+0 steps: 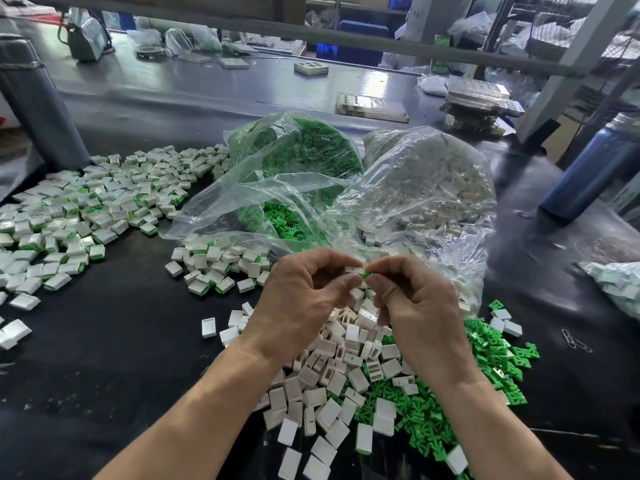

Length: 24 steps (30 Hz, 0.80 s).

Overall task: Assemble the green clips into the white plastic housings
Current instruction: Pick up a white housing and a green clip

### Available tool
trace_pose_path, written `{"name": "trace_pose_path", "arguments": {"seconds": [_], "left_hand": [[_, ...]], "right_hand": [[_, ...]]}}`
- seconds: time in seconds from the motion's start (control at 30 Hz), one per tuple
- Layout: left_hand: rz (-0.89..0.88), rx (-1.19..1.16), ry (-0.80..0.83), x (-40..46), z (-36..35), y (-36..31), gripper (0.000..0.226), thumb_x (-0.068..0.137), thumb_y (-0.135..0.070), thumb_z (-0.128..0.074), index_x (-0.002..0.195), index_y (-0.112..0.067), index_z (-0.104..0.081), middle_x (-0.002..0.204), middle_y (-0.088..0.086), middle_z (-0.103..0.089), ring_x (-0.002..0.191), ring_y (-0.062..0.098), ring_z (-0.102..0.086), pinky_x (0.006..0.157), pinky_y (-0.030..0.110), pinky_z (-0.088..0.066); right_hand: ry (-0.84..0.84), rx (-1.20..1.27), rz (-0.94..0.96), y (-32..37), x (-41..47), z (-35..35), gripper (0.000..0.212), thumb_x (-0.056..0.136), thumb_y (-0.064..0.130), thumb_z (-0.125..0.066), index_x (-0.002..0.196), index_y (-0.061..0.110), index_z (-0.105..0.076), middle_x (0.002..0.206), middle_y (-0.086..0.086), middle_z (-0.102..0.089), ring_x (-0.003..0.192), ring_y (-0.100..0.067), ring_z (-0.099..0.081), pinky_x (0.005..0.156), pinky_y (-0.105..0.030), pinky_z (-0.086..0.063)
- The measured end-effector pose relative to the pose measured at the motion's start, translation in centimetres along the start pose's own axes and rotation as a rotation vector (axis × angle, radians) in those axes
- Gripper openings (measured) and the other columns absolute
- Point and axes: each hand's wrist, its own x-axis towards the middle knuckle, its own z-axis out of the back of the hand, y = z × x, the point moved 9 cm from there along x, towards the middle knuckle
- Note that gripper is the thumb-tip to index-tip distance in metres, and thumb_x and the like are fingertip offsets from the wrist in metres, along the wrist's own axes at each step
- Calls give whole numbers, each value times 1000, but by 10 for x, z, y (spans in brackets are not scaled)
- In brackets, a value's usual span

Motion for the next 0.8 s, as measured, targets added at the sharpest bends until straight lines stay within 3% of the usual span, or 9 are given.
{"name": "trace_pose_path", "arguments": {"seconds": [0.27, 0.8], "left_hand": [[81, -231, -26, 0, -3, 2, 15, 93, -7, -73, 107, -9, -77, 84, 8, -79, 75, 27, -77, 67, 27, -63], [123, -424, -186, -4, -10, 0, 12, 85, -1, -78, 88, -12, -83, 69, 7, -74, 55, 14, -57, 53, 21, -51]], "right_hand": [[-46, 235, -72, -3, -3, -4, 17, 99, -2, -64, 96, 12, -72, 73, -2, -71, 58, -14, -61, 51, -24, -53], [-152, 426, -134, -3, -9, -9, 11, 102, 3, -60, 98, 3, -71, 71, -10, -69, 60, -19, -63, 57, -27, -57]]}}
